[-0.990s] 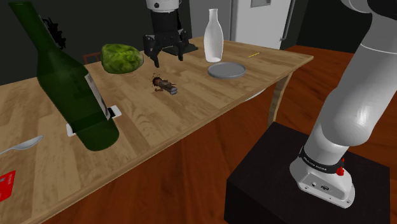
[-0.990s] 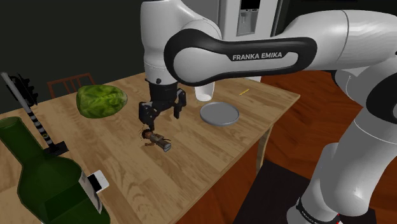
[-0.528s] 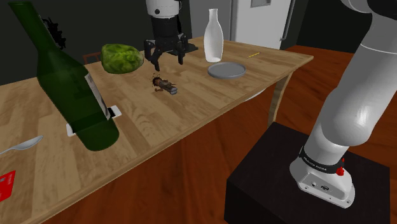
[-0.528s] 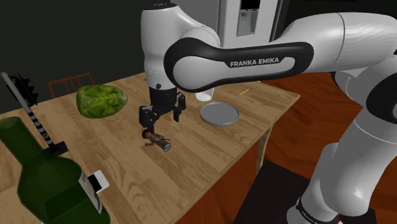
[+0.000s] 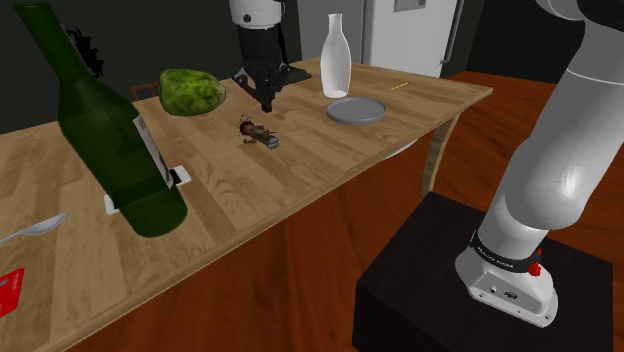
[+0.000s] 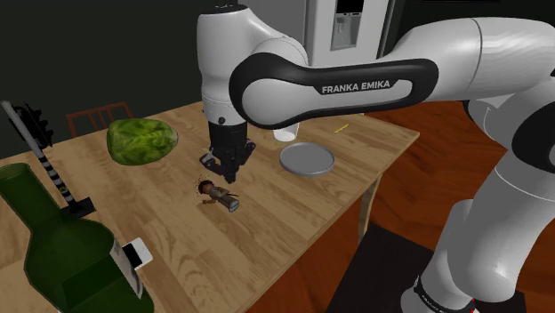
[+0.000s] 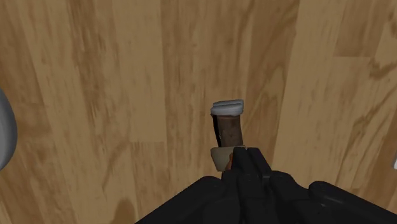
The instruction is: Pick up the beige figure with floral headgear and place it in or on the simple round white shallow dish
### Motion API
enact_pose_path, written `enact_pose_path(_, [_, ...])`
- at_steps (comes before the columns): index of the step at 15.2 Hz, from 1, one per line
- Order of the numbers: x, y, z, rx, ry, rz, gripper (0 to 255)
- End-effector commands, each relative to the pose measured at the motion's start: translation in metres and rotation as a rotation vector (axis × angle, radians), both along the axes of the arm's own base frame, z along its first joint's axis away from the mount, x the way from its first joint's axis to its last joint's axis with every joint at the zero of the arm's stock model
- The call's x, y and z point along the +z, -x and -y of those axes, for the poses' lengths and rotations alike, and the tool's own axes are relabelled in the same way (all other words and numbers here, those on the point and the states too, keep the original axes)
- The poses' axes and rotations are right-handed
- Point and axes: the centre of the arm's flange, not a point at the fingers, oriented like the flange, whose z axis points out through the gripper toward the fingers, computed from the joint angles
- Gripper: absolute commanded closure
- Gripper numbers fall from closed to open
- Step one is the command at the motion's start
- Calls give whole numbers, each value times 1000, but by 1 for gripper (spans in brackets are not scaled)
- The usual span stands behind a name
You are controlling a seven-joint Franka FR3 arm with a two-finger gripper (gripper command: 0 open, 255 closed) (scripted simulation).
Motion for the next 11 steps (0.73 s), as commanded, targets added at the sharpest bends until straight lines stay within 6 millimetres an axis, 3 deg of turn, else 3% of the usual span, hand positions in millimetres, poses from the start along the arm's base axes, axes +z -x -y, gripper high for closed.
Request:
enact_pose_path(1, [0, 0, 0, 0, 0, 0, 255])
enact_pose_path(4, [0, 0, 0, 0, 0, 0, 255])
enact_pose_path(5, [0, 0, 0, 0, 0, 0, 0])
enact_pose_path(9, [-43, -25, 11, 80, -28, 53, 0])
enact_pose_path(11, [-51, -28, 11, 87, -31, 58, 0])
